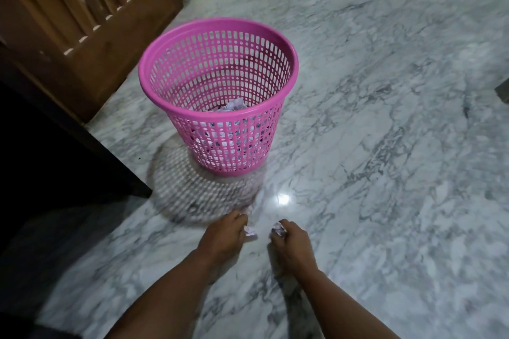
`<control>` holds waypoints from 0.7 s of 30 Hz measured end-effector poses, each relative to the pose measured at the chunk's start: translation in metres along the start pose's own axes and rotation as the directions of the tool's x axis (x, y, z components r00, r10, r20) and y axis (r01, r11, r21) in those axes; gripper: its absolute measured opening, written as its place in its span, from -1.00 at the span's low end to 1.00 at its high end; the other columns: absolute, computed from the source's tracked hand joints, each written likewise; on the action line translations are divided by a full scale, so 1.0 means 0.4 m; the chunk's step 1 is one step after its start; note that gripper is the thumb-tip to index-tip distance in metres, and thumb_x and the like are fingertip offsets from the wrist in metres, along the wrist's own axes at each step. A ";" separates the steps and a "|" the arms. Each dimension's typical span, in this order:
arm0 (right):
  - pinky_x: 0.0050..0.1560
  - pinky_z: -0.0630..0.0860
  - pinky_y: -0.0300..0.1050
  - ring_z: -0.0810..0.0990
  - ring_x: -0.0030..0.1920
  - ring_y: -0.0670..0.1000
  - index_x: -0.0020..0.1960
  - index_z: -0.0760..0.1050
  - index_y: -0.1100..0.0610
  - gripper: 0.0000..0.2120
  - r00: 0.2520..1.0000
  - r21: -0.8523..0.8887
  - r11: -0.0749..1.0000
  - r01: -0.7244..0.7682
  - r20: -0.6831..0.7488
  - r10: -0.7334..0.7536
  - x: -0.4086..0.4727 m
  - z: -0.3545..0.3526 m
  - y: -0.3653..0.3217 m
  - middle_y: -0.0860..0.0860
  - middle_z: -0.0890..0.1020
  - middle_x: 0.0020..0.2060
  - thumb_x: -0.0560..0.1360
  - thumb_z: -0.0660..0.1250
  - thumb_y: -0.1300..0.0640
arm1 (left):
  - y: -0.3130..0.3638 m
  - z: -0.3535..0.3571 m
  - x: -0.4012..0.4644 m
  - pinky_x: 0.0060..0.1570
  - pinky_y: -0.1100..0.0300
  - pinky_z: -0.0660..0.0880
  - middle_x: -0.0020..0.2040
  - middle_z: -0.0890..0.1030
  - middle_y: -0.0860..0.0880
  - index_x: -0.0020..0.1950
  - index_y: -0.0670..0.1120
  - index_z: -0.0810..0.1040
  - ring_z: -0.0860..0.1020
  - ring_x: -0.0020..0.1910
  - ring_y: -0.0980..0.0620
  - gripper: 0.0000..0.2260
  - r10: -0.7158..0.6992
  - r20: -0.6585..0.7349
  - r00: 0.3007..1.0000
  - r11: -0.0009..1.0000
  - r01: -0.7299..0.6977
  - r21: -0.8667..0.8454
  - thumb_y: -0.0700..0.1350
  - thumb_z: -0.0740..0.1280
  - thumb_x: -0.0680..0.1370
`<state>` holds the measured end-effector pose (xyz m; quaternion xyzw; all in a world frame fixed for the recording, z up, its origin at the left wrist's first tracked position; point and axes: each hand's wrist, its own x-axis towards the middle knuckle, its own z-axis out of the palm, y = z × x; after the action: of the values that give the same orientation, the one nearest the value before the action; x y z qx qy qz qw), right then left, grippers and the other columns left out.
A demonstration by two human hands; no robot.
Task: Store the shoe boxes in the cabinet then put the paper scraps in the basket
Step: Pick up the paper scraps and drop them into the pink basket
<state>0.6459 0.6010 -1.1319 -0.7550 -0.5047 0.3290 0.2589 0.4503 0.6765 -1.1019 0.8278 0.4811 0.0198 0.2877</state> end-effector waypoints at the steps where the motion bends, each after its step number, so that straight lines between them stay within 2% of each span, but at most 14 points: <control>1: -0.22 0.42 -0.08 0.54 -0.27 -0.01 -0.20 0.46 0.08 -0.84 0.997 0.067 0.996 -0.052 -0.046 0.055 -0.006 -0.014 0.005 -0.02 0.56 -0.32 0.52 0.33 0.05 | -0.005 -0.008 -0.008 -0.15 0.10 0.33 -0.02 0.51 0.01 -0.10 0.02 0.43 0.52 -0.04 -0.06 -0.72 -0.034 -0.049 0.998 0.997 0.030 -0.072 0.16 0.04 0.48; 4: -0.23 0.51 -0.04 0.61 -0.29 -0.01 -0.21 0.49 0.08 -0.86 0.977 0.214 0.966 -0.144 -0.125 0.174 0.001 -0.067 0.004 0.01 0.62 -0.37 0.53 0.30 0.13 | 0.008 -0.051 -0.019 -0.25 0.10 0.33 -0.19 0.40 0.08 -0.21 0.04 0.29 0.48 -0.19 -0.03 -0.85 -0.070 -0.206 0.976 0.984 0.033 -0.177 0.09 0.10 0.48; 7: -0.35 0.59 -0.03 0.72 -0.29 0.06 -0.09 0.57 0.07 -0.82 0.968 0.457 0.874 -0.165 -0.096 0.233 0.030 -0.138 -0.058 0.05 0.62 -0.34 0.60 0.22 0.21 | 0.056 -0.114 -0.019 -0.29 0.06 0.34 -0.28 0.35 0.07 -0.28 0.04 0.27 0.46 -0.27 0.00 -0.70 0.017 -0.335 0.942 0.979 -0.084 -0.185 0.19 0.21 0.53; 8: -0.40 0.59 -0.06 0.68 -0.34 0.10 -0.06 0.56 0.13 -0.81 0.968 0.520 0.843 -0.141 -0.107 0.228 0.043 -0.165 -0.095 0.09 0.56 -0.34 0.62 0.19 0.22 | 0.075 -0.143 -0.017 -0.30 0.04 0.36 -0.30 0.35 0.06 -0.28 0.04 0.27 0.45 -0.28 0.00 -0.66 0.033 -0.389 0.920 0.975 -0.116 -0.192 0.22 0.25 0.54; 10: -0.46 0.52 -0.09 0.51 -0.44 0.07 -0.09 0.52 0.22 -0.79 0.963 0.551 0.834 0.004 -0.227 0.145 0.077 -0.228 -0.188 0.11 0.49 -0.36 0.64 0.15 0.26 | 0.127 -0.213 -0.003 -0.30 0.02 0.40 -0.30 0.33 0.08 -0.28 0.05 0.27 0.43 -0.30 0.00 -0.68 0.064 -0.506 0.860 0.958 -0.195 -0.212 0.13 0.29 0.57; 12: -0.48 0.41 -0.10 0.41 -0.51 0.03 -0.17 0.46 0.23 -0.78 0.919 0.527 0.824 0.206 -0.393 0.022 0.117 -0.302 -0.294 0.12 0.43 -0.44 0.62 0.14 0.29 | 0.194 -0.298 0.015 -0.28 0.02 0.42 -0.29 0.35 0.09 -0.24 0.01 0.32 0.40 -0.31 0.05 -0.75 0.085 -0.589 0.804 0.923 -0.287 -0.258 -0.05 0.30 0.60; 15: -0.47 0.44 0.11 0.41 -0.46 0.09 -0.23 0.41 0.19 -0.79 0.809 0.452 0.778 0.437 -0.575 -0.121 0.190 -0.410 -0.465 0.21 0.42 -0.44 0.58 0.16 0.22 | 0.295 -0.463 0.029 -0.20 0.28 0.41 -0.23 0.46 0.14 -0.05 -0.16 0.45 0.46 -0.26 0.24 -0.91 0.149 -0.706 0.693 0.849 -0.456 -0.268 -0.20 0.30 0.64; 16: -0.42 0.46 0.18 0.46 -0.42 0.11 -0.23 0.40 0.16 -0.79 0.775 0.411 0.766 0.494 -0.607 -0.174 0.210 -0.442 -0.524 0.21 0.45 -0.42 0.58 0.16 0.19 | 0.319 -0.527 0.036 -0.14 0.35 0.41 -0.18 0.51 0.09 0.00 -0.21 0.47 0.50 -0.19 0.23 -0.94 0.173 -0.751 0.637 0.834 -0.500 -0.232 -0.23 0.28 0.65; 18: -0.27 0.51 0.16 0.59 -0.28 0.14 -0.21 0.40 0.16 -0.79 0.701 0.294 0.747 0.597 -0.644 -0.307 0.241 -0.490 -0.635 0.12 0.52 -0.36 0.59 0.17 0.17 | 0.345 -0.656 0.064 -0.03 0.35 0.42 -0.07 0.57 -0.05 0.06 -0.25 0.51 0.54 -0.06 0.10 -0.89 0.168 -0.847 0.505 0.840 -0.523 -0.145 -0.21 0.25 0.67; 20: -0.14 0.49 0.05 0.56 -0.14 0.09 -0.13 0.44 0.16 -0.85 0.612 0.103 0.743 0.661 -0.648 -0.454 0.256 -0.516 -0.729 0.10 0.57 -0.21 0.56 0.19 0.13 | 0.351 -0.781 0.101 -0.03 0.36 0.39 -0.03 0.59 -0.14 0.04 -0.23 0.54 0.53 -0.03 0.07 -0.80 0.092 -0.923 0.373 0.867 -0.486 -0.110 -0.11 0.23 0.69; 21: -0.10 0.46 -0.02 0.52 -0.09 0.03 -0.06 0.47 0.14 -0.86 0.603 0.024 0.743 0.669 -0.603 -0.523 0.269 -0.519 -0.763 0.10 0.57 -0.10 0.55 0.20 0.09 | 0.351 -0.833 0.120 -0.05 0.40 0.37 -0.03 0.59 -0.15 0.03 -0.22 0.55 0.52 -0.05 0.11 -0.78 0.063 -0.950 0.305 0.880 -0.467 -0.091 -0.09 0.22 0.69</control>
<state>0.6521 0.7979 -0.8018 -0.5636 -0.5843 0.0464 0.5820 0.4830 0.8156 -0.7663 0.6704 0.3990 0.6177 0.0992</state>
